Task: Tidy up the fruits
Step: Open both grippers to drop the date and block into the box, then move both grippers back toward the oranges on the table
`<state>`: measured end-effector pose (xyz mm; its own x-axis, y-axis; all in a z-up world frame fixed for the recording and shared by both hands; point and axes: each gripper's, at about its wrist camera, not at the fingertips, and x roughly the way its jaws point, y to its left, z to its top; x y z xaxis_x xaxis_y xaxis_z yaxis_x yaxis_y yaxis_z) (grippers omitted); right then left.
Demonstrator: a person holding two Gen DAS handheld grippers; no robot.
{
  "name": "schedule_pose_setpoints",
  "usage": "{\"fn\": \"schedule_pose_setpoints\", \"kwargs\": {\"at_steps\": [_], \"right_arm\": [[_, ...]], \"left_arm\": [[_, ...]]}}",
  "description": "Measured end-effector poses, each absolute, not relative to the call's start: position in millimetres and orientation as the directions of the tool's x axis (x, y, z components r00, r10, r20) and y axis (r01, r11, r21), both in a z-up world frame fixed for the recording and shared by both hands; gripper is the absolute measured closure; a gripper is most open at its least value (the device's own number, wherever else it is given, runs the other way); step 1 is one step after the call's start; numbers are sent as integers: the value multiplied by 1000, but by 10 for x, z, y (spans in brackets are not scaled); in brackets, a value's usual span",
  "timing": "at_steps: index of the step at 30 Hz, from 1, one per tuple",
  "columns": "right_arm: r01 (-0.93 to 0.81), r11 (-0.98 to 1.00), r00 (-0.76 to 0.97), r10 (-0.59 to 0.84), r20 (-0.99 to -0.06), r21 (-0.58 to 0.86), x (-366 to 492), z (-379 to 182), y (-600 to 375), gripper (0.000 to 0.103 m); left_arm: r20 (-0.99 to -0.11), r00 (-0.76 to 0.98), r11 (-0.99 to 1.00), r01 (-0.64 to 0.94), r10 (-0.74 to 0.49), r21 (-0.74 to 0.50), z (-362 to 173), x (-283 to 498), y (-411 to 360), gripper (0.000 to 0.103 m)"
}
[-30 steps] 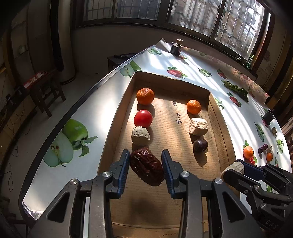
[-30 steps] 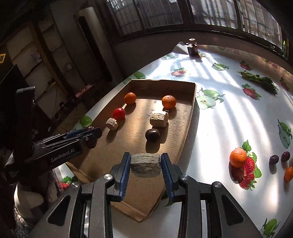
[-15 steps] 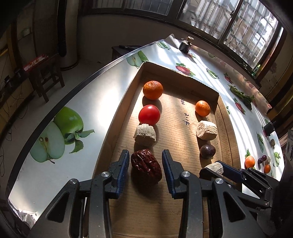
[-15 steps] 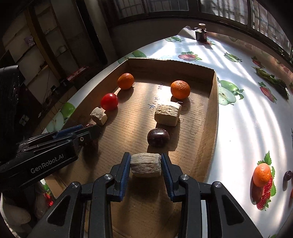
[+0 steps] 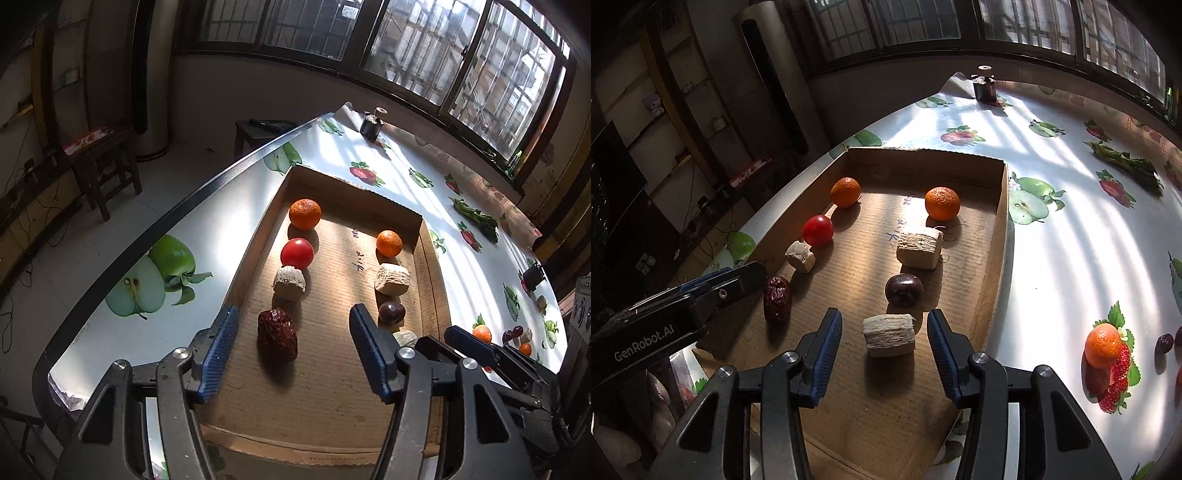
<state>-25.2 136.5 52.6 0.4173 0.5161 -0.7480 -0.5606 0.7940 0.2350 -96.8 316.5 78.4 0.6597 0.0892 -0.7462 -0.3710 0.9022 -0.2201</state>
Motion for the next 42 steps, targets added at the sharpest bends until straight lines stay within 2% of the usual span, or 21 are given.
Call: {"fn": "schedule_pose_setpoints", "kwargs": {"at_steps": [3,4,12,18,23,34,42], "right_arm": [[-526,816,458,511,-727,242,-362,628,1135,50],[-508,825,471,508,-721,249,-400,650,1048,49],[-356,862,530,504,-682,360,-649,708,311,48],[-313,874,573,485,-660,371,-786,788,13,48],[-304,883,602,469,-646,358,-893,832,-132,48],[-258,891,632,448,-633,373,-920,840,-403,46],[-176,904,663,401,-632,390,-841,867,-867,45]], "left_arm": [[-711,678,910,-392,188,-134,959,-1076,2994,14],[-694,686,914,-393,217,-103,1014,-1112,2915,11],[-615,755,960,-278,229,15,1335,-1282,2239,11],[-597,777,976,-212,201,54,1435,-1387,1867,11],[-581,782,973,-207,224,97,1477,-1446,1706,11],[-603,773,979,-179,199,94,1445,-1430,1580,11],[-662,745,996,-81,78,27,1300,-1286,1462,11]]}}
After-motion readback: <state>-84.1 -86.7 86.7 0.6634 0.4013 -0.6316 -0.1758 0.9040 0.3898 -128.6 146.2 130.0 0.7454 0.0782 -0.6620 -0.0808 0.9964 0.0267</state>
